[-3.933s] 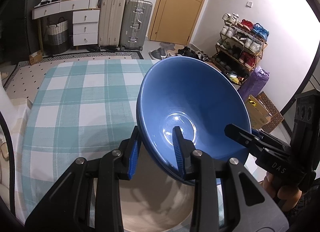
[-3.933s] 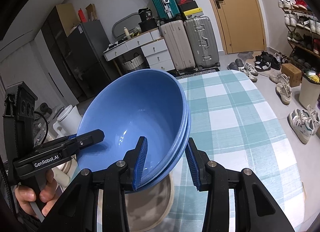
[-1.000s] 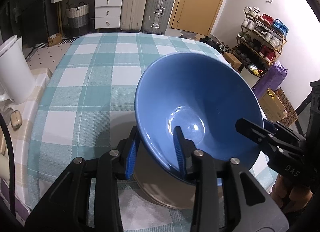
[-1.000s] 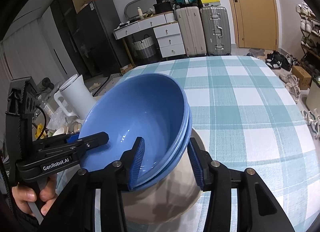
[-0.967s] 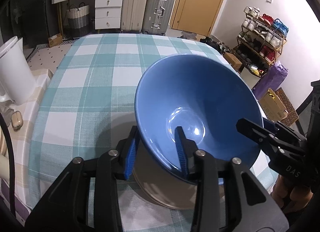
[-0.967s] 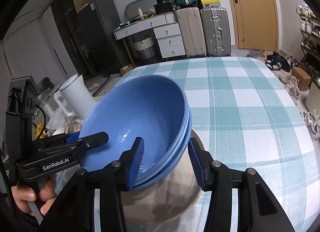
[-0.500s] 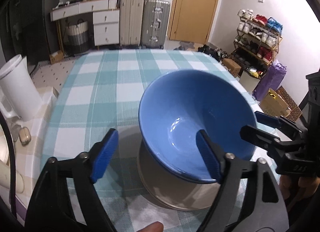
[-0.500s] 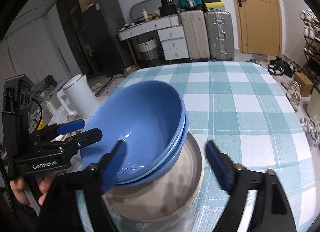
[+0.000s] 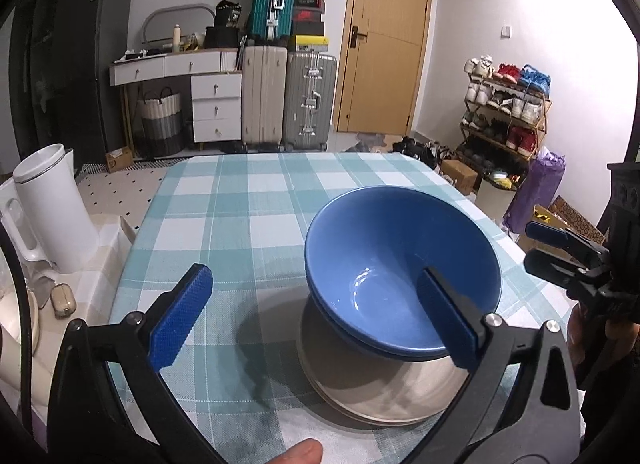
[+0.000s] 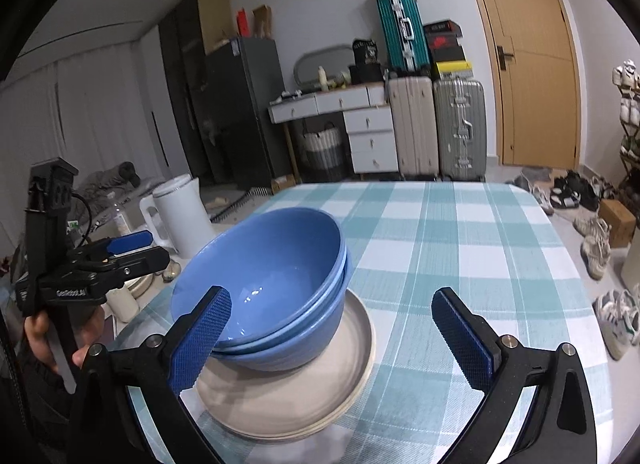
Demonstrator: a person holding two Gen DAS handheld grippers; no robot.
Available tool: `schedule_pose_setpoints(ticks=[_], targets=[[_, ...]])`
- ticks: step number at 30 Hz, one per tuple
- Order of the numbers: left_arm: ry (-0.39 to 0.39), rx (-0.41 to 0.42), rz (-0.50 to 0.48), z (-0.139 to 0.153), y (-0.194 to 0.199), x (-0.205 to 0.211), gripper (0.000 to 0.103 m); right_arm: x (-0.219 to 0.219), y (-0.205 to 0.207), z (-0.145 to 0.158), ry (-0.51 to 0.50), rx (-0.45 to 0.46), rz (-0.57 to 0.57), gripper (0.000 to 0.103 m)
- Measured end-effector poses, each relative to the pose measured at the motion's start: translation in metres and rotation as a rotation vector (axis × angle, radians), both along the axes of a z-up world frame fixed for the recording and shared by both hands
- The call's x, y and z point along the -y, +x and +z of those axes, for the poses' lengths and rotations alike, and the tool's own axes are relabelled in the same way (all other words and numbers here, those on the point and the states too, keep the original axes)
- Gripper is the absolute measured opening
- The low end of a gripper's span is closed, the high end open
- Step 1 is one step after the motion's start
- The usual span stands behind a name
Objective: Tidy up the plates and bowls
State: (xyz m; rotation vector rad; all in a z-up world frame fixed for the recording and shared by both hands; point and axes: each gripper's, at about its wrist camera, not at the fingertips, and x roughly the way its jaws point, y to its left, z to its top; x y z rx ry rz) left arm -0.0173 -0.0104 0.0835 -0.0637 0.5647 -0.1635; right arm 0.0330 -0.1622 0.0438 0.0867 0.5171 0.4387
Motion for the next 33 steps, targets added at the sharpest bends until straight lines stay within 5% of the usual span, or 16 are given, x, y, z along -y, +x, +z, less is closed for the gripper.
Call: schedule_pose_setpoints(ticks=[16,33], targets=[[-0.015,0.122,-0.042,-0.037,-0.014,-0.013,0.102,0.011,-0.025,-0.028,0.022,0.166,0.065,0.102],[-0.021,0.187,-0.033,-0.067,-0.014,-0.022,0.102,0.011,-0.030,-0.044,0.029,0.196,0.076,0.102]])
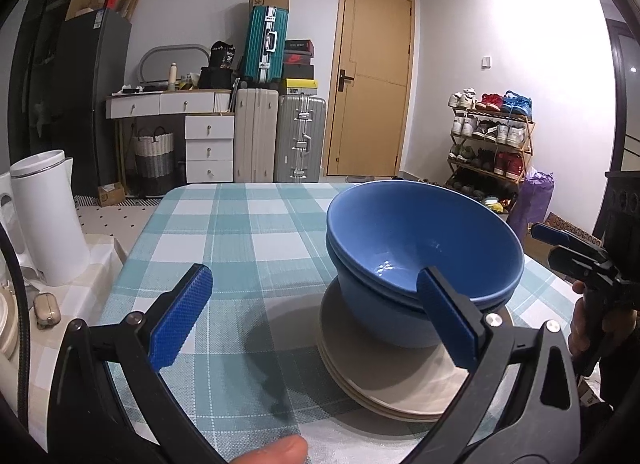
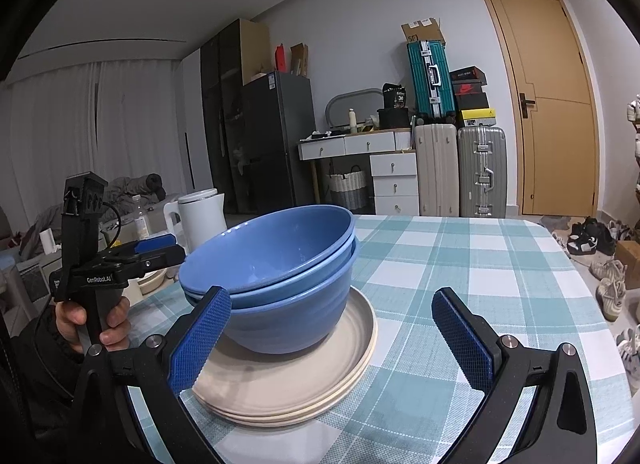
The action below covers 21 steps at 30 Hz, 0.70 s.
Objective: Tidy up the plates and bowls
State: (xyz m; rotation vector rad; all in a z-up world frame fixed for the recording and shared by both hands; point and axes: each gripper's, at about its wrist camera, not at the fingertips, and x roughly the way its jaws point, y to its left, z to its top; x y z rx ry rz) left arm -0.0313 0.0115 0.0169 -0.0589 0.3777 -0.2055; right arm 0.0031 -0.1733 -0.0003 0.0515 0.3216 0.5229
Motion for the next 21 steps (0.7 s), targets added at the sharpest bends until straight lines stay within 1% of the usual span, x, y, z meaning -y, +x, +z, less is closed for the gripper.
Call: schedule_pose_setpoints(ticks=[7,11,17,21], targets=[[0.015,0.038,-0.026,-0.009,-0.006,0.001,0.102,-0.001,-0.002,-0.001,0.001,0.016,0.016,0.102],[0.015,0.040,-0.047,-0.011,-0.007,0.003,0.102,0.000,-0.002,-0.001,0.012,0.025,0.028,0.102],[0.017,0.050,-0.117,-0.013,-0.011,0.007,0.102,0.003,-0.005,0.000,0.033,0.041,0.051,0.102],[0.016,0.059,-0.137,-0.015,-0.011,0.008,0.102,0.004,-0.005,-0.001,0.042,0.042,0.064,0.102]])
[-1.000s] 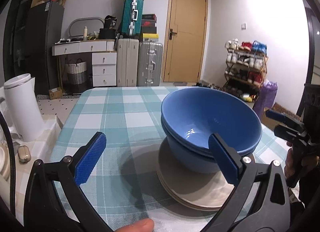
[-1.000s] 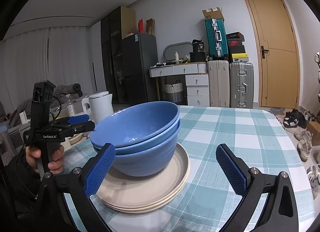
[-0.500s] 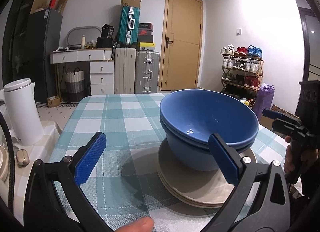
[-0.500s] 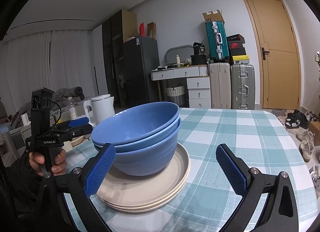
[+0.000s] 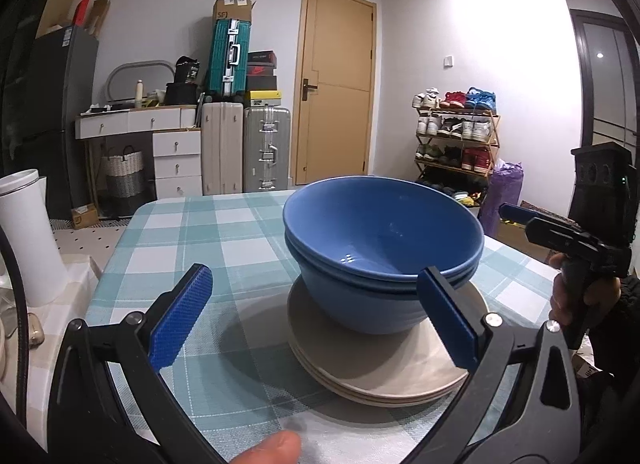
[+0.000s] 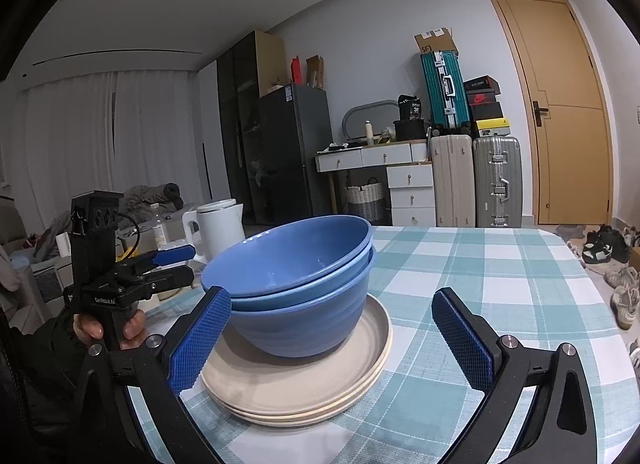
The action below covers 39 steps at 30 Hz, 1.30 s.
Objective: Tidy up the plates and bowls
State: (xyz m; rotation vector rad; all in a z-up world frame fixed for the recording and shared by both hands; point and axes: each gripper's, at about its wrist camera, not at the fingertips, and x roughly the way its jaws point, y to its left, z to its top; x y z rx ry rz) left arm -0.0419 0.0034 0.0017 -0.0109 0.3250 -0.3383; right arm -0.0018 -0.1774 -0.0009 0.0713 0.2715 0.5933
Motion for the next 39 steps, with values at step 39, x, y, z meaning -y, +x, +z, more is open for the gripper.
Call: schedule_pose_setpoints(ticks=[39], targets=[[-0.032,0.020,0.006,0.0005,-0.0056,-0.0083,0.102,-0.0055,0.0006,-0.0024,-0.026,0.008,0.023,0.103]])
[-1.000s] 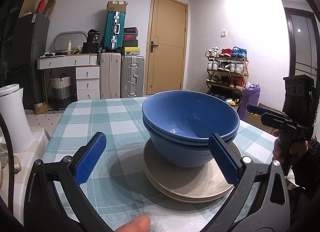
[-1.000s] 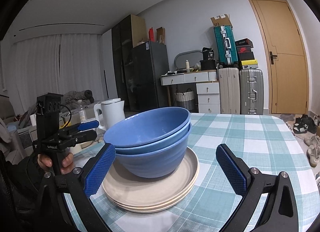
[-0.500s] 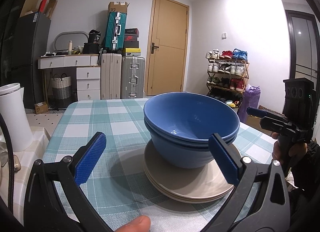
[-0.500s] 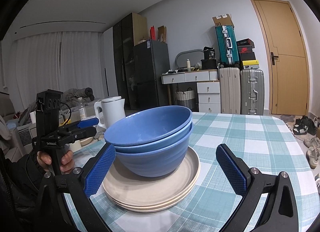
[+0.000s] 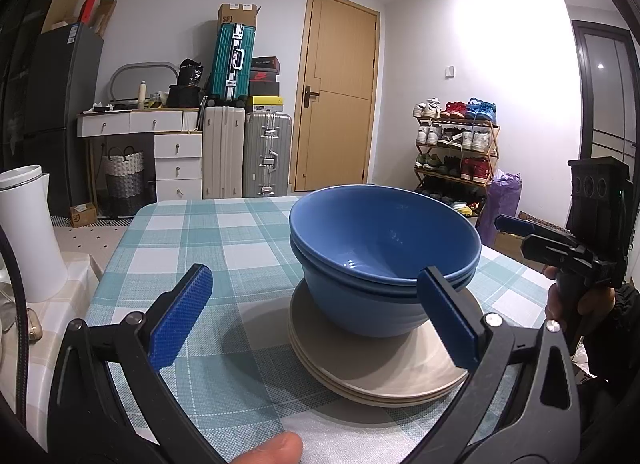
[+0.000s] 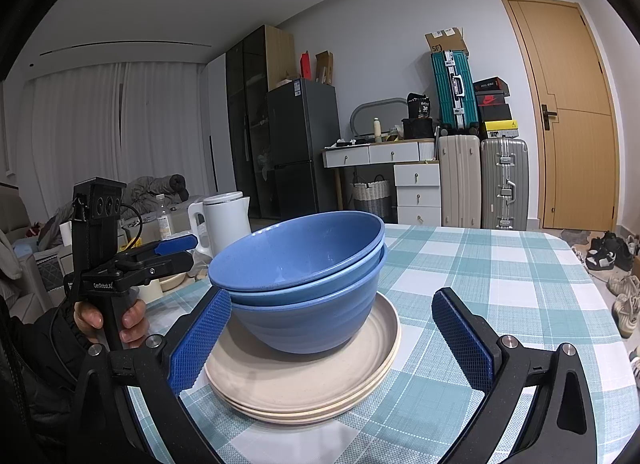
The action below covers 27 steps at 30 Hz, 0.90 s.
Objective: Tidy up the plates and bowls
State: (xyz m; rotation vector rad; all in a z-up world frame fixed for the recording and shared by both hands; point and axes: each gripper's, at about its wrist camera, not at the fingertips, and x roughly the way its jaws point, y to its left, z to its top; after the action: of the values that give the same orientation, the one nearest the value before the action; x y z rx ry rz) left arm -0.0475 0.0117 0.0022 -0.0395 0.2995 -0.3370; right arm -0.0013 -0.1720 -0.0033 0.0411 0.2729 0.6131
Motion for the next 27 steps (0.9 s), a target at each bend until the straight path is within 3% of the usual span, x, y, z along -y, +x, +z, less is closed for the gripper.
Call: schedule_pose_setpoints(ticks=[27], targets=[[0.001,-0.001,0.006,-0.0003,0.0008,-0.0031,0.102,-0.0001,-0.0001,0.0009,0.000,-0.001,0.000,0.103]])
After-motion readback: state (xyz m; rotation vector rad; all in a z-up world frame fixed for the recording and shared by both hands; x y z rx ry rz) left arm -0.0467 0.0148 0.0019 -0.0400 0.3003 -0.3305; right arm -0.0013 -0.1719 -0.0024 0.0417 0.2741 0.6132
